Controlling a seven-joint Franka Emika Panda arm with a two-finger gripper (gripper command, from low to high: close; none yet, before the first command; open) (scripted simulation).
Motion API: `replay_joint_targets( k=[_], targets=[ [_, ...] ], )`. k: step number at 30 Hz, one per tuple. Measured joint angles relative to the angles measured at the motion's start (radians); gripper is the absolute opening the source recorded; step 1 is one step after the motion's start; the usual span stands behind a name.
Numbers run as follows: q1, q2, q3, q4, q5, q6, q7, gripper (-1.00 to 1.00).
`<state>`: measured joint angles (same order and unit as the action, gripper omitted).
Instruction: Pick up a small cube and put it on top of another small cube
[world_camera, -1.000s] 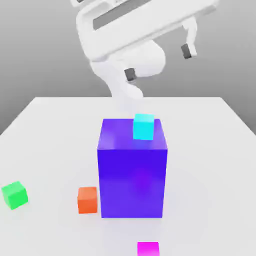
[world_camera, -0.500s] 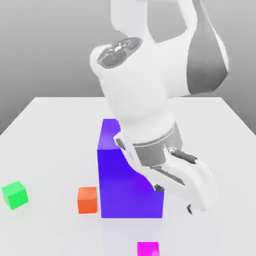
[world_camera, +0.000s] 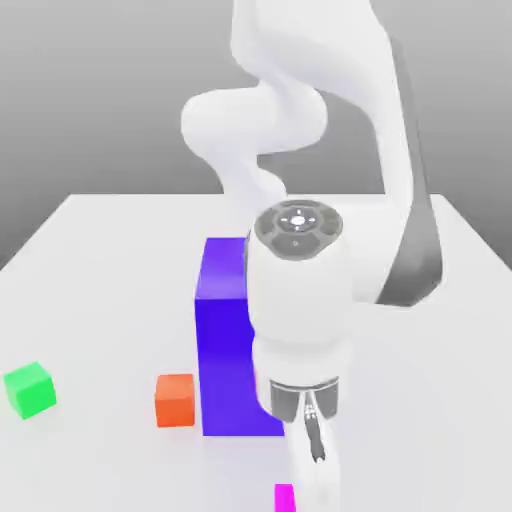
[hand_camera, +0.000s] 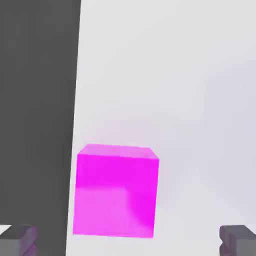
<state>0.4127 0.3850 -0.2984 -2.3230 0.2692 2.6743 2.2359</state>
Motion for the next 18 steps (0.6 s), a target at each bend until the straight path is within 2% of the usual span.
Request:
replay_joint_targets(
  k=[3, 4, 11, 15, 18],
  targets=[
    [-0.035, 0.102, 0.048, 0.024, 0.046, 0.083, -0.022, 0.00],
    [-0.046, 0.126, 0.061, 0.030, 0.058, 0.101, -0.031, -1.00],
    [-0.046, 0.125, 0.061, 0.029, 0.055, 0.103, -0.029, -1.00],
    [0.000, -0.003, -0.003, -0.003, -0.020, 0.009, 0.028, -1.00],
    [-0.041, -0.071, -0.082, -0.038, -0.044, -0.023, 0.052, -1.00]
  ],
)
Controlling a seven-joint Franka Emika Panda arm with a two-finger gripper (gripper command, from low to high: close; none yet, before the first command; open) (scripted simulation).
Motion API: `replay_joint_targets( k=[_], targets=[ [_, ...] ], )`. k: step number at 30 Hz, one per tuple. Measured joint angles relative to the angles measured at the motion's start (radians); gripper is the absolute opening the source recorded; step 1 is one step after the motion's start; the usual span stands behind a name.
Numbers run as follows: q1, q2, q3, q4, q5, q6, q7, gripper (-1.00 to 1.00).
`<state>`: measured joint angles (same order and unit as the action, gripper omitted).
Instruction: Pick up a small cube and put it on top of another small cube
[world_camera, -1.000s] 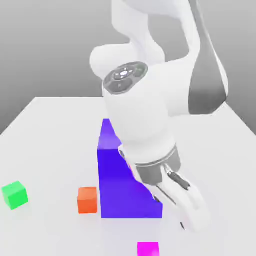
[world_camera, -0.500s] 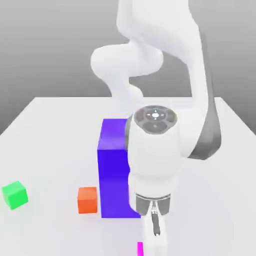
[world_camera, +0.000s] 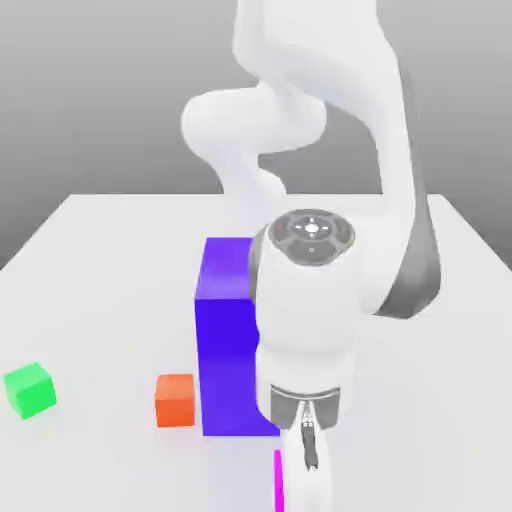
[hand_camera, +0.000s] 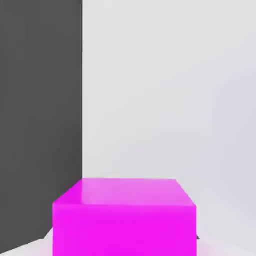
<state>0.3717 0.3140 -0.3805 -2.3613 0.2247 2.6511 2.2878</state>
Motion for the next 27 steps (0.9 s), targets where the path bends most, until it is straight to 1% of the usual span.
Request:
replay_joint_targets(
  k=[13, 15, 18, 24, 25, 27],
  targets=[
    [-0.277, -0.192, -0.375, -0.163, -0.075, -0.035, 0.054, -1.00],
    [-0.319, -0.205, -0.418, -0.184, -0.074, -0.030, 0.049, -1.00],
    [-0.357, -0.156, -0.396, -0.185, 0.006, 0.006, -0.010, -1.00],
    [-0.464, -0.016, -0.253, -0.167, 0.228, 0.088, -0.169, -1.00],
    [-0.480, 0.000, -0.233, -0.164, 0.252, 0.097, -0.187, 1.00],
    [-0.480, 0.000, -0.233, -0.164, 0.252, 0.097, -0.187, 1.00]
  ],
)
